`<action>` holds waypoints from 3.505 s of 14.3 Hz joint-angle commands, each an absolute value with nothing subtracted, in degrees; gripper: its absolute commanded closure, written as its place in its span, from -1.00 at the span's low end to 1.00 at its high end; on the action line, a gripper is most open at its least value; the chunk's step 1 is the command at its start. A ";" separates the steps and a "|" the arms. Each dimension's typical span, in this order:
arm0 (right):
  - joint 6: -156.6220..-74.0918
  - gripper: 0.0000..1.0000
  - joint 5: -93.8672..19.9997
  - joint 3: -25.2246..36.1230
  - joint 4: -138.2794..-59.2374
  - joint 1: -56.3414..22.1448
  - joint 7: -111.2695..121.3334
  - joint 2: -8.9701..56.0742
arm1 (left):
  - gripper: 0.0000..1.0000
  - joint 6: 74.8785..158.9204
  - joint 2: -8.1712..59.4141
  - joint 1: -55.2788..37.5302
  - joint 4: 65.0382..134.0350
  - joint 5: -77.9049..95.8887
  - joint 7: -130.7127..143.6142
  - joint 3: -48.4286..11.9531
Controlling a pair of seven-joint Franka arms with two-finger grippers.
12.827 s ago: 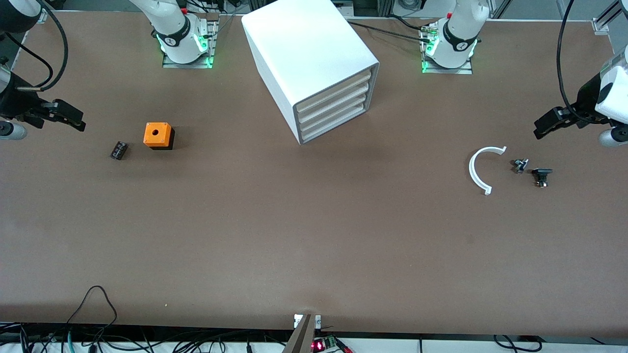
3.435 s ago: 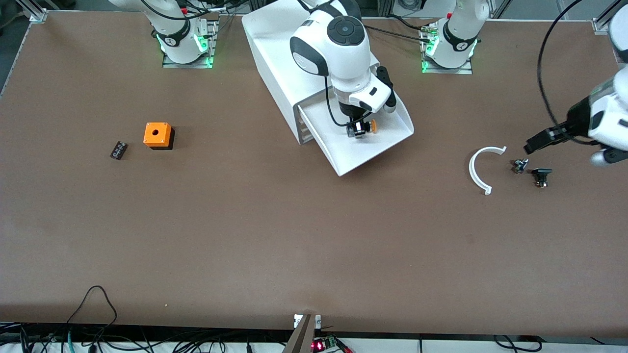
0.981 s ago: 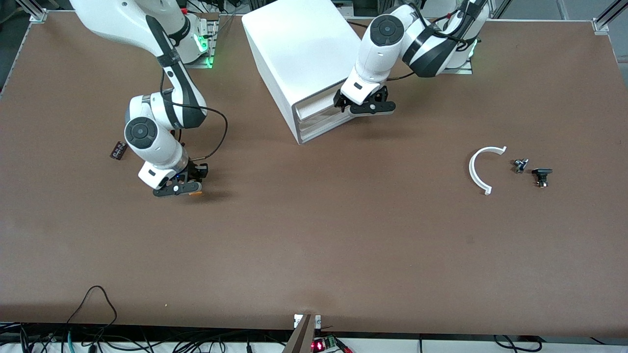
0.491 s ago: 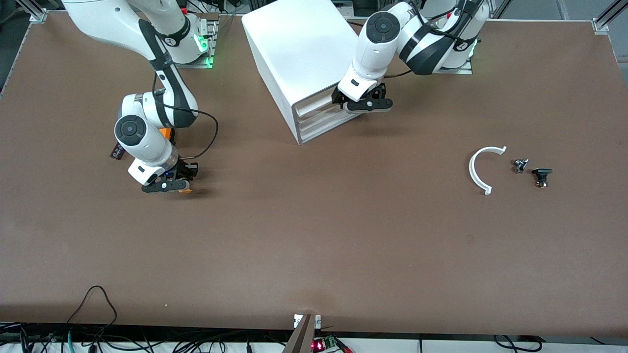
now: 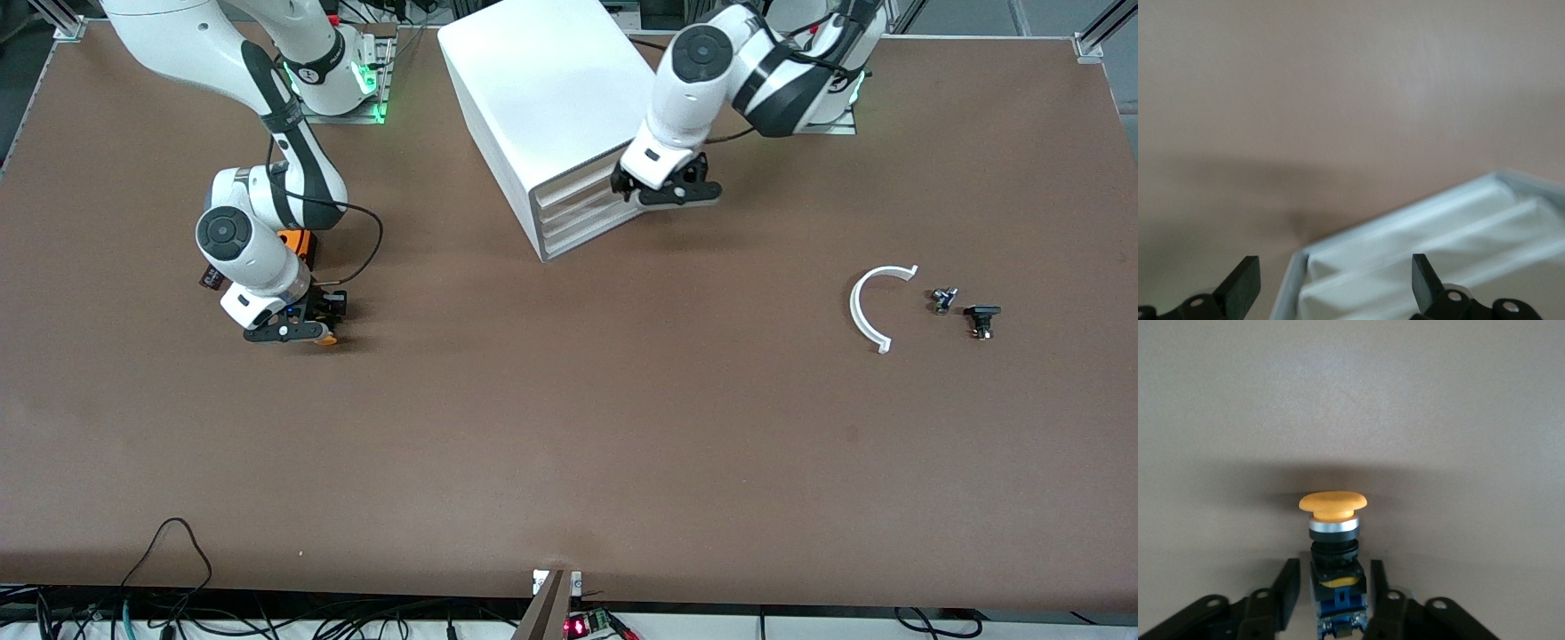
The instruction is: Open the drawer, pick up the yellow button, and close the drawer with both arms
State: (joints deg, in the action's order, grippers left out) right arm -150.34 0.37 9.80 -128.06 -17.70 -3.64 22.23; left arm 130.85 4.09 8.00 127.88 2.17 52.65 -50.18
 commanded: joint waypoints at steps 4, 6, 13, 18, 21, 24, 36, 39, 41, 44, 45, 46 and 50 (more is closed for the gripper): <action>-133.12 -1.00 0.97 8.44 -116.06 -16.52 -7.81 18.72 | -1.00 120.88 0.53 10.11 115.60 2.02 51.86 -31.85; -120.47 -1.00 0.53 8.26 -105.70 -16.52 -7.82 18.63 | -1.00 112.63 -0.70 10.11 109.28 2.02 51.77 -26.48; -91.18 -1.00 0.88 8.26 -79.31 -17.40 -8.00 19.07 | -1.00 95.80 -4.12 6.77 100.11 2.02 28.42 -10.38; -88.07 -1.00 1.84 8.35 -71.80 -15.74 -7.47 19.77 | -1.00 92.20 -4.13 5.71 97.47 2.02 24.35 -8.44; -87.72 -1.00 1.76 6.95 -74.25 -12.14 -6.86 17.68 | -1.00 92.11 -3.35 5.71 97.47 1.93 24.26 -8.53; -88.94 -1.00 4.55 0.55 -78.31 -7.66 -7.82 14.50 | -1.00 92.55 -2.73 5.71 97.47 1.85 24.08 -8.53; -93.60 -1.00 4.93 3.43 -89.82 -2.90 -0.62 7.47 | -1.00 94.48 -0.61 6.42 96.77 -1.41 14.41 -7.38; -92.64 -1.00 3.34 3.34 -89.82 -2.99 -0.53 6.59 | -1.00 94.48 -0.53 6.50 96.77 -1.58 14.15 -7.29; -92.11 -1.00 3.25 3.25 -89.74 -2.99 0.08 6.42 | -1.00 94.40 -0.70 6.59 96.77 -1.58 11.53 -7.12; -91.59 -1.00 3.34 2.81 -89.65 -2.99 0.87 6.24 | -1.00 94.40 -0.62 8.88 96.77 -1.58 6.69 -6.94; -91.06 -1.00 3.43 2.73 -89.65 -2.99 2.10 6.07 | -1.00 94.39 -0.62 8.96 96.77 -1.58 6.77 -6.94; -90.79 -1.00 3.34 2.90 -89.56 -2.99 2.98 6.06 | -1.00 94.39 -0.62 8.88 96.77 -1.58 6.68 -6.94; -90.79 -1.00 2.46 3.25 -88.60 -2.99 2.29 6.42 | -1.00 94.39 -0.53 8.88 96.68 -1.49 6.77 -6.94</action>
